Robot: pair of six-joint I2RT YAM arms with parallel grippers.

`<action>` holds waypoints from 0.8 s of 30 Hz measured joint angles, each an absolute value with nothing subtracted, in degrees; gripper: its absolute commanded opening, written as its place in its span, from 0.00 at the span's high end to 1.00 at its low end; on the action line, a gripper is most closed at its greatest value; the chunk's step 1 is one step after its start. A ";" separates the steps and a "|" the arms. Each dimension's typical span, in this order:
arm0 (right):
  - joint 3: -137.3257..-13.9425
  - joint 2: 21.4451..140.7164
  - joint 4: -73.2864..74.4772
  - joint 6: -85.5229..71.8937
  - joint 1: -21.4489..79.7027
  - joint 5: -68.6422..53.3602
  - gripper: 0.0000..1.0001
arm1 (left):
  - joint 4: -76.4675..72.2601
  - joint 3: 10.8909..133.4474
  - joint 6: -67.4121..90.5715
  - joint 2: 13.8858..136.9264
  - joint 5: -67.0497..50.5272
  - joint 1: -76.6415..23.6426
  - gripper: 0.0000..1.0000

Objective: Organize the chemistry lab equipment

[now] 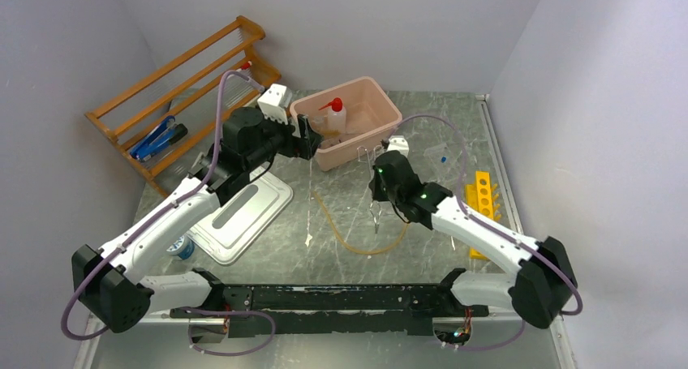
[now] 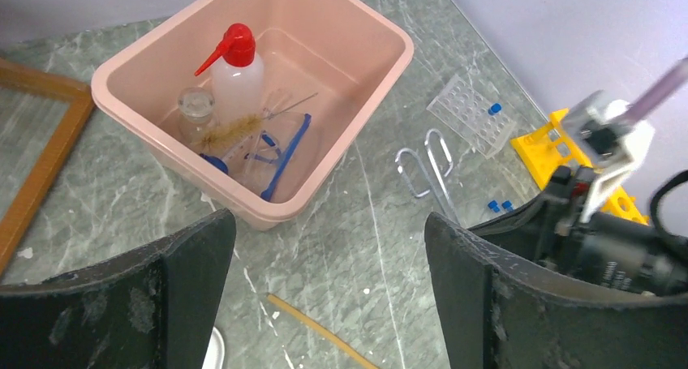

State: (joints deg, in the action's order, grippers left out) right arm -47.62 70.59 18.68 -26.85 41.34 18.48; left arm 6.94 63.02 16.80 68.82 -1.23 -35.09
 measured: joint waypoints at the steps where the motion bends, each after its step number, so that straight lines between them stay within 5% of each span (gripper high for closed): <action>1: -47.44 69.10 18.35 -27.27 41.28 18.85 1.00 | 6.66 63.02 17.12 69.06 -1.37 -35.09 0.09; 16: -58.19 65.14 9.43 -30.65 40.80 25.36 1.00 | 6.81 65.14 20.38 71.24 0.16 -35.09 0.09; 24: -72.10 78.02 4.97 -33.89 40.58 32.77 1.00 | 10.07 70.32 19.75 69.54 6.31 -35.07 0.08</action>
State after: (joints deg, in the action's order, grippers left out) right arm -72.10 78.02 4.97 -33.89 40.58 32.77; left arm 10.07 70.32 19.75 69.54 6.31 -35.07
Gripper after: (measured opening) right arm 0.066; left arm 0.919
